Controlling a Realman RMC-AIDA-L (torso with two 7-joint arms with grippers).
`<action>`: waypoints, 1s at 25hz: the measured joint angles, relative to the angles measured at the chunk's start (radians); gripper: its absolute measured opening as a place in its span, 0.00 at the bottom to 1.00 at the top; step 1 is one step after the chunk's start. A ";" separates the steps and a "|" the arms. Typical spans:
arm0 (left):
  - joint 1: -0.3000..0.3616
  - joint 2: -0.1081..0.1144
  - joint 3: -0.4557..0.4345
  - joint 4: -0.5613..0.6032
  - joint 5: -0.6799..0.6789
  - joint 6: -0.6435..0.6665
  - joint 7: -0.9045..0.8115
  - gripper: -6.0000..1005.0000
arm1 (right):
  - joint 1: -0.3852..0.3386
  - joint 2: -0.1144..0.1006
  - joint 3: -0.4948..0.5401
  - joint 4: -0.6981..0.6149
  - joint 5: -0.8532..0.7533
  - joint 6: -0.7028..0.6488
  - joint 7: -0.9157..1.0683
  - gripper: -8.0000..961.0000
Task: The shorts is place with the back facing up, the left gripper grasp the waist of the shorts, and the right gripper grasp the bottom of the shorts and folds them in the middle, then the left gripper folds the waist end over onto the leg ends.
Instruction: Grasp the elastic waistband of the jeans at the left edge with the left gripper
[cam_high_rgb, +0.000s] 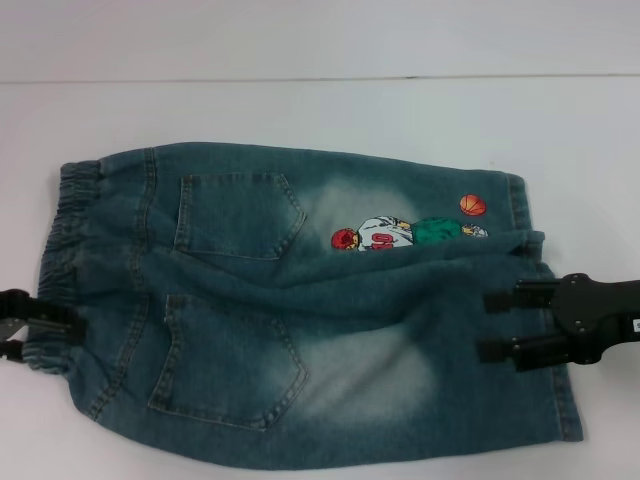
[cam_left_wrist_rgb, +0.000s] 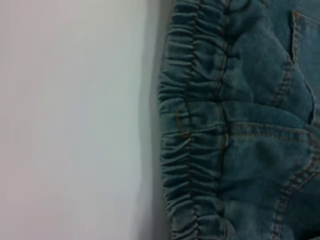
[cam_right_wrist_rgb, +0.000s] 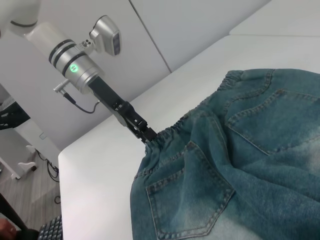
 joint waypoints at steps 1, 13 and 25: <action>-0.004 0.000 -0.001 -0.001 -0.003 0.001 0.000 0.85 | 0.000 0.000 0.000 0.000 0.000 0.000 0.000 0.98; -0.013 0.000 -0.003 0.000 -0.009 0.014 0.007 0.84 | -0.005 0.000 0.004 0.000 0.000 0.000 0.000 0.98; -0.005 -0.002 -0.004 -0.004 -0.031 -0.018 0.009 0.61 | -0.005 -0.002 0.009 0.000 0.000 0.000 -0.001 0.98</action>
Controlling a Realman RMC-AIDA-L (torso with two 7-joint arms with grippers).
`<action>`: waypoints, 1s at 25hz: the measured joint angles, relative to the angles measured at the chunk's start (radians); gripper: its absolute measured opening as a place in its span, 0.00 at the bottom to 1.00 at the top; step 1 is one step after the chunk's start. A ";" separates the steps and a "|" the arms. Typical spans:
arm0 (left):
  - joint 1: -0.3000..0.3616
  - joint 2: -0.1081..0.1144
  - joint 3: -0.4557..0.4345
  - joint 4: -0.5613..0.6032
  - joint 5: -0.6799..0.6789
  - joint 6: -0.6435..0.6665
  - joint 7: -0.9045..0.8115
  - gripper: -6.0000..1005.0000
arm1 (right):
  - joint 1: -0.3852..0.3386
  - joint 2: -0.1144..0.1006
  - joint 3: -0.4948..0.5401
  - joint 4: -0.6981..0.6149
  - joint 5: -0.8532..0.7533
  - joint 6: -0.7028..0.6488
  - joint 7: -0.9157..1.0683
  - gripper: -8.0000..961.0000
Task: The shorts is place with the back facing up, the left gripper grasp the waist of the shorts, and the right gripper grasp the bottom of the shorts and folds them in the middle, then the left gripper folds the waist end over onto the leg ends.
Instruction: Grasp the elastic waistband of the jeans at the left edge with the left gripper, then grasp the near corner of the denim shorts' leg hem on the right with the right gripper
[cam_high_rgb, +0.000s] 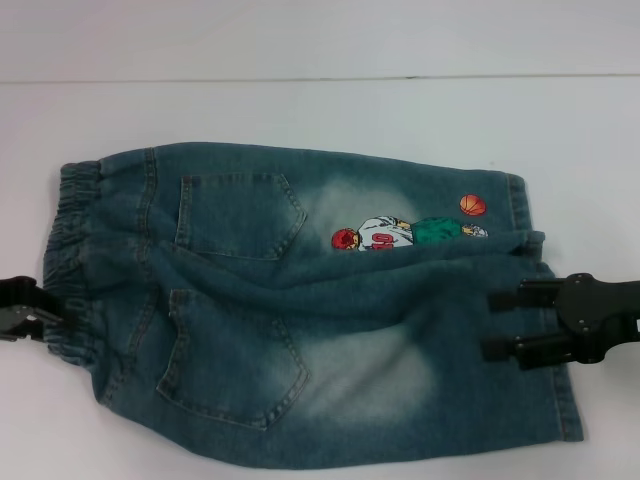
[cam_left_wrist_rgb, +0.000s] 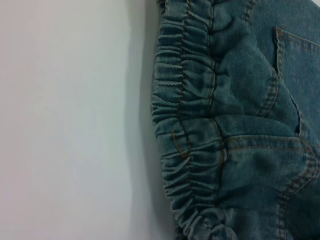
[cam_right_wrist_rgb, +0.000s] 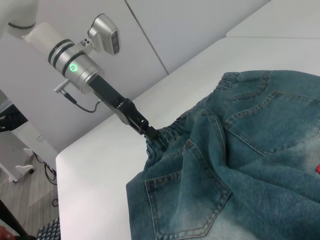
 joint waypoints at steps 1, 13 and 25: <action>0.000 0.000 0.000 -0.002 0.000 -0.003 0.000 0.56 | -0.001 0.000 0.000 0.000 0.000 0.000 0.000 0.98; 0.000 -0.005 0.014 -0.004 0.000 -0.013 0.016 0.11 | 0.002 -0.003 0.021 -0.008 0.009 -0.003 0.041 0.98; -0.027 0.001 0.011 0.004 -0.013 -0.010 0.024 0.04 | 0.068 -0.076 0.037 -0.088 -0.037 -0.149 0.451 0.98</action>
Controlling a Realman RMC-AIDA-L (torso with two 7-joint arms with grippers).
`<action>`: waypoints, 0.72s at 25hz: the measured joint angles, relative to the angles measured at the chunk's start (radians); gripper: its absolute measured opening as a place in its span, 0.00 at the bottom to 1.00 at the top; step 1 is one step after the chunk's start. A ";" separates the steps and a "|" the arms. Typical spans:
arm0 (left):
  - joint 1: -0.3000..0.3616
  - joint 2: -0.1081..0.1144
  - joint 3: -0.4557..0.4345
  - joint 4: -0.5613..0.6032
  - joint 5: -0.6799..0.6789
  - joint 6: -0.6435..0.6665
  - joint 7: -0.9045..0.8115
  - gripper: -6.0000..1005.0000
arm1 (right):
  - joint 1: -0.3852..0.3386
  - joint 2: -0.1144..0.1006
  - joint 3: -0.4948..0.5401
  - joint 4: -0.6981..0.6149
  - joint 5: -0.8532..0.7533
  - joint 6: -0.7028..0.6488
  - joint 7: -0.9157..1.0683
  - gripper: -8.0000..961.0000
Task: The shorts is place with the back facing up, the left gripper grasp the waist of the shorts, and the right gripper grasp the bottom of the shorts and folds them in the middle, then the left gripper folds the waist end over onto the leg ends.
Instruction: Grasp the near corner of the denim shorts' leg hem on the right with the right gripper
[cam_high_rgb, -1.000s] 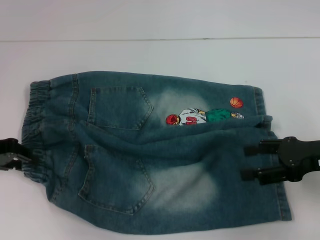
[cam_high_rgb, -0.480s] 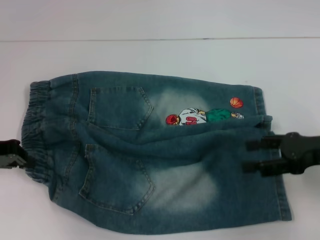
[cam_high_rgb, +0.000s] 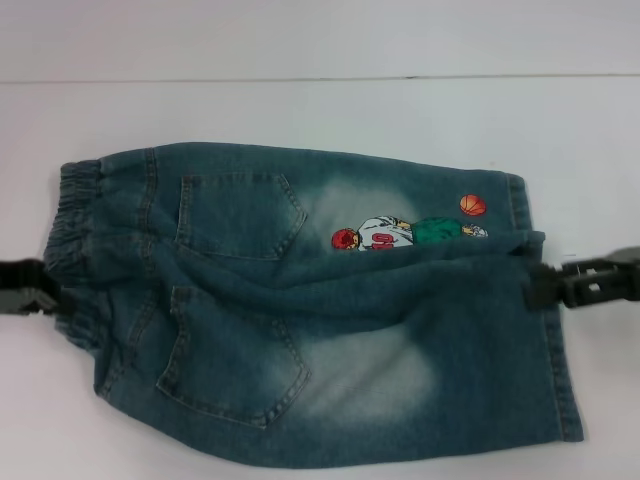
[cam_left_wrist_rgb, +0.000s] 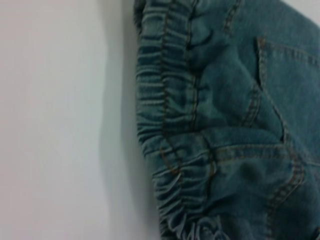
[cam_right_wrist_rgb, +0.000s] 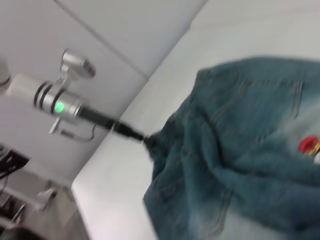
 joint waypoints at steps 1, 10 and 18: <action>-0.004 0.002 0.000 0.001 -0.005 0.001 0.000 0.04 | 0.002 0.000 -0.003 -0.018 -0.016 -0.020 0.015 0.98; -0.033 0.005 0.003 0.020 -0.015 -0.004 -0.008 0.04 | 0.017 -0.008 -0.086 -0.072 -0.217 -0.044 0.054 0.98; -0.054 0.006 0.005 0.017 -0.015 -0.011 -0.015 0.04 | 0.029 -0.001 -0.146 -0.062 -0.347 -0.044 0.012 0.98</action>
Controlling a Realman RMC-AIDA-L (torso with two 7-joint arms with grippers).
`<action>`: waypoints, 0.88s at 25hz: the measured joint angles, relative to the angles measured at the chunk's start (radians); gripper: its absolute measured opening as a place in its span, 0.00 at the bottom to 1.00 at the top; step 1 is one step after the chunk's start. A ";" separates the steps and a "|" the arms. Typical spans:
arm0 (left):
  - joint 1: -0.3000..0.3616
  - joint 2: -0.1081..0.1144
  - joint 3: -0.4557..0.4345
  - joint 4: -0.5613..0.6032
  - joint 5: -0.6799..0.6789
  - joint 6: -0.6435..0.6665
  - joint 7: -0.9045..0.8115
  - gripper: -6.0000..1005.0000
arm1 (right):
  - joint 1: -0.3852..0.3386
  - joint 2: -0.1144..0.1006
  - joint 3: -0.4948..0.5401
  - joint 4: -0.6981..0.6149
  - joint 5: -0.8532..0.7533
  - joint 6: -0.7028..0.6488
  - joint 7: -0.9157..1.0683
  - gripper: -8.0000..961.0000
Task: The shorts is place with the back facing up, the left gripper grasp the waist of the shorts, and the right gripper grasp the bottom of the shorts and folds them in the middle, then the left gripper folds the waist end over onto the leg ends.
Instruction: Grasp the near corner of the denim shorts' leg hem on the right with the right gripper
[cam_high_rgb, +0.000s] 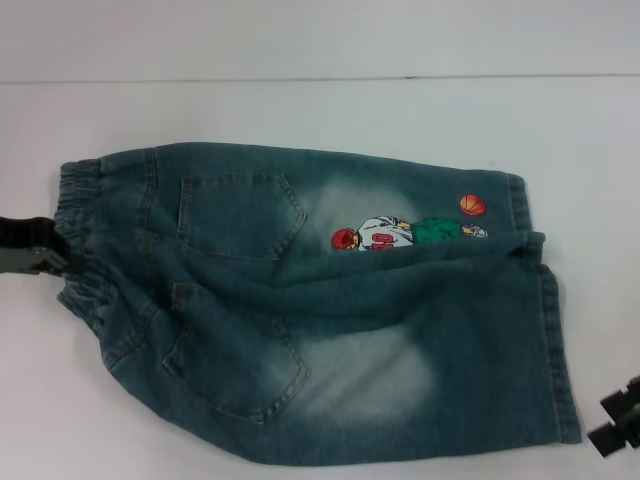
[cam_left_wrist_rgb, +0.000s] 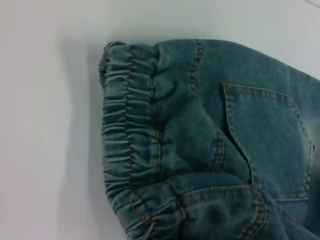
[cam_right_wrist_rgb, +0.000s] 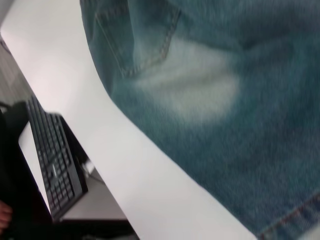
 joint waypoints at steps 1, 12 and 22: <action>-0.001 0.000 0.000 0.000 0.000 0.000 0.000 0.04 | 0.001 0.001 -0.008 0.000 -0.010 0.001 -0.004 0.98; 0.002 -0.006 0.000 -0.001 0.000 -0.005 0.003 0.04 | 0.031 0.013 -0.066 0.064 -0.087 0.060 -0.005 0.98; 0.004 -0.007 0.000 -0.001 0.000 -0.005 0.005 0.04 | 0.060 0.021 -0.094 0.083 -0.089 0.091 0.008 0.98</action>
